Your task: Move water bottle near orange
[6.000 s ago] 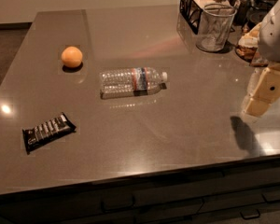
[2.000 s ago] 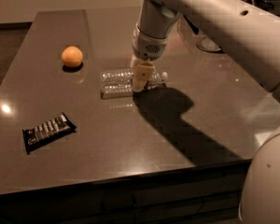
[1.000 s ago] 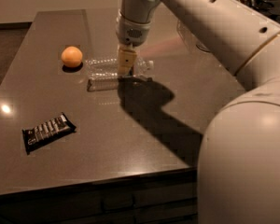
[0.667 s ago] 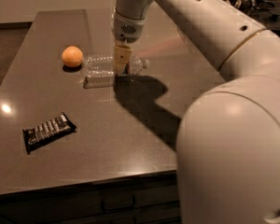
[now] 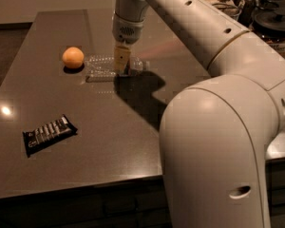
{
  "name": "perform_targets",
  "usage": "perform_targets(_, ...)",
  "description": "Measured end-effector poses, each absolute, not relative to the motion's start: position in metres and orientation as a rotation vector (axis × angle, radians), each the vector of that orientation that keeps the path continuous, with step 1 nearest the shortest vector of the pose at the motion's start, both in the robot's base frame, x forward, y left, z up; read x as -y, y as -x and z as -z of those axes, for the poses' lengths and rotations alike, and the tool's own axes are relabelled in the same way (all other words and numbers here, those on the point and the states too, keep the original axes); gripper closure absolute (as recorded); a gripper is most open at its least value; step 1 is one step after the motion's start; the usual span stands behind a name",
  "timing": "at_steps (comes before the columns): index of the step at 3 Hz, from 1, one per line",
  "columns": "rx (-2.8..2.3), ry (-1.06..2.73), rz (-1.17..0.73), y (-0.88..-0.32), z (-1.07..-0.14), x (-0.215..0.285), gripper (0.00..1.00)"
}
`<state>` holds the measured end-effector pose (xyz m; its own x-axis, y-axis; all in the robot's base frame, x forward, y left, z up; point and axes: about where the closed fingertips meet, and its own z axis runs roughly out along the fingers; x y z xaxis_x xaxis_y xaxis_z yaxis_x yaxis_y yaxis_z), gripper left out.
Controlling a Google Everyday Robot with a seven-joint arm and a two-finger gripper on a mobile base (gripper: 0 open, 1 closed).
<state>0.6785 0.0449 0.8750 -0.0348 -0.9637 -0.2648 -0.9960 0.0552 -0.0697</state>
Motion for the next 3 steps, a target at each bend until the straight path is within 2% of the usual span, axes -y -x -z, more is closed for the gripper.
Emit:
perform_targets(2,-2.075,1.985,-0.193,-0.6848,-0.8709,-0.0517,0.06)
perform_targets(3,-2.071,1.982,-0.193,-0.6867,-0.8691,-0.0538,0.00)
